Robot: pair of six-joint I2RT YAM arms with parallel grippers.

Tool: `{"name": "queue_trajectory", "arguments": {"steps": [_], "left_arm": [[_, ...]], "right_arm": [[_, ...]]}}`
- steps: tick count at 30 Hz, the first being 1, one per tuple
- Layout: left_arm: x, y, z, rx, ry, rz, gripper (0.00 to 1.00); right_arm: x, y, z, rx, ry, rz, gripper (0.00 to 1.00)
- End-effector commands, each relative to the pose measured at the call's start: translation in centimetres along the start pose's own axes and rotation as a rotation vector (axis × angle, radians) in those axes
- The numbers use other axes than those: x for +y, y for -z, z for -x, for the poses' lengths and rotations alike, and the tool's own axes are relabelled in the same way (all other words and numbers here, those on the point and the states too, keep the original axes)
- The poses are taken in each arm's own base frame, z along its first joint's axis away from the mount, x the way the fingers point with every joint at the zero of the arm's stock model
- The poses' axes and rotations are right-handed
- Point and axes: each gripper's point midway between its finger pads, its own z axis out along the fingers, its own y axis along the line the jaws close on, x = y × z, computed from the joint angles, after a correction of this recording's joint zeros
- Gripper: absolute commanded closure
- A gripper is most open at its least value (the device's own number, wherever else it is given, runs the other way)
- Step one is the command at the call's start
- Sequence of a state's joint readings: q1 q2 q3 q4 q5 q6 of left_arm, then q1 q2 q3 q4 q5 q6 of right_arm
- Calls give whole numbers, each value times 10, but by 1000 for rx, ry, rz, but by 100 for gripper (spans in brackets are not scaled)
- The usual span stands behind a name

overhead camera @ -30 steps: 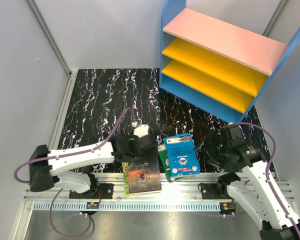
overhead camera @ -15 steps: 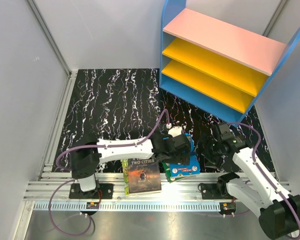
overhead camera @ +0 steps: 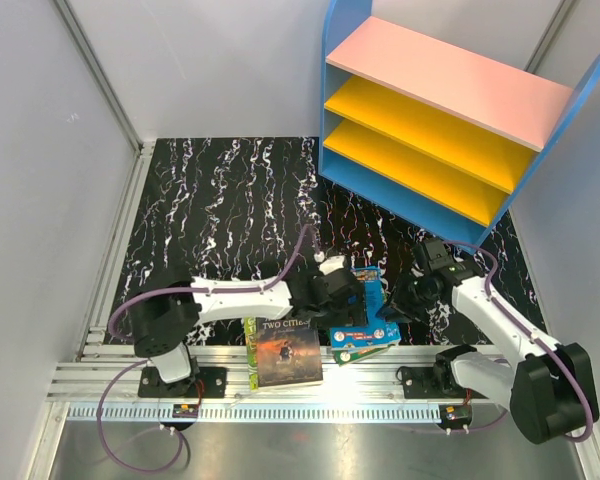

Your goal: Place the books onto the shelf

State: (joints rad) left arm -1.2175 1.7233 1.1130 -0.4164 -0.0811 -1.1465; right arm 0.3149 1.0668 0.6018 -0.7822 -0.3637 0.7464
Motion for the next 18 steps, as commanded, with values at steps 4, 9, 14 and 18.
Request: {"name": "queue_trajectory", "arguments": {"steps": [4, 9, 14, 18], "left_arm": [[-30, 6, 0, 2, 143, -259, 1], [-32, 21, 12, -44, 121, -233, 19], [-36, 43, 25, -105, 130, -251, 54], [-33, 60, 39, -163, 114, -216, 82]], "right_arm": [[12, -15, 6, 25, 38, 59, 86], [8, -18, 3, 34, 37, 53, 90], [7, -18, -1, 42, 28, 62, 93], [8, -12, -3, 40, 29, 65, 94]]}}
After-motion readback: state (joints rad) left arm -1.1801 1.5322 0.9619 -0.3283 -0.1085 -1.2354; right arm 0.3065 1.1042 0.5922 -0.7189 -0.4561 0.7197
